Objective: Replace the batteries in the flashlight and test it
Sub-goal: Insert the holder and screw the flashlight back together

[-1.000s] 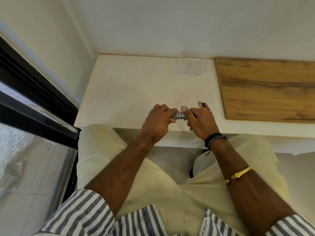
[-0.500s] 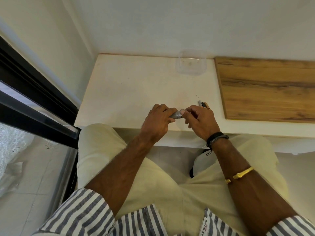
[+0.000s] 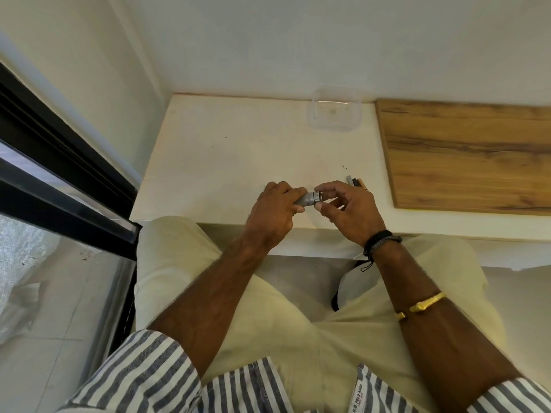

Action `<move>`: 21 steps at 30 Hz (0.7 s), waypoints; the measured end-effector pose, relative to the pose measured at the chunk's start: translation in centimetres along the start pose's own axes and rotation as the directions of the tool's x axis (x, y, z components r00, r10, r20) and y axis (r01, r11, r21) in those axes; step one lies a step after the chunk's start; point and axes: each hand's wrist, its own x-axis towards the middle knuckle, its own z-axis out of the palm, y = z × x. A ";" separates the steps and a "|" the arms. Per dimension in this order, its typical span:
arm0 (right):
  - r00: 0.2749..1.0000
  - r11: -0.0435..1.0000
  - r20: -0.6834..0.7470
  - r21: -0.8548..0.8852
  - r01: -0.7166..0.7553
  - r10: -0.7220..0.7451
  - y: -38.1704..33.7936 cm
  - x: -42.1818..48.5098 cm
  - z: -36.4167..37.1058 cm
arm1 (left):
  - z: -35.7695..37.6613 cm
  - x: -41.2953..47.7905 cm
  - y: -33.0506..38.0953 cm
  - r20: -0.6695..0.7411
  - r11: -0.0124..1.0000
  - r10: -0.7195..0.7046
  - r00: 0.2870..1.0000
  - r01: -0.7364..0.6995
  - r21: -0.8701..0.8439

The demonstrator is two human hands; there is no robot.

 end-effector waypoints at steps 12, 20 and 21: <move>0.995 0.991 -0.008 -0.089 -0.102 0.102 -0.5 0.0 -0.1 | 0.0 0.0 0.6 -0.021 0.999 0.054 0.998 -0.054 -0.008; 0.999 0.999 0.034 0.035 0.035 -0.036 0.0 0.0 -0.5 | -0.2 0.1 0.6 -0.020 1.000 0.012 1.000 -0.012 0.001; 0.999 0.999 0.027 0.034 0.031 -0.032 0.1 0.0 -0.4 | -0.2 0.1 0.5 -0.020 1.000 0.013 1.000 -0.013 0.000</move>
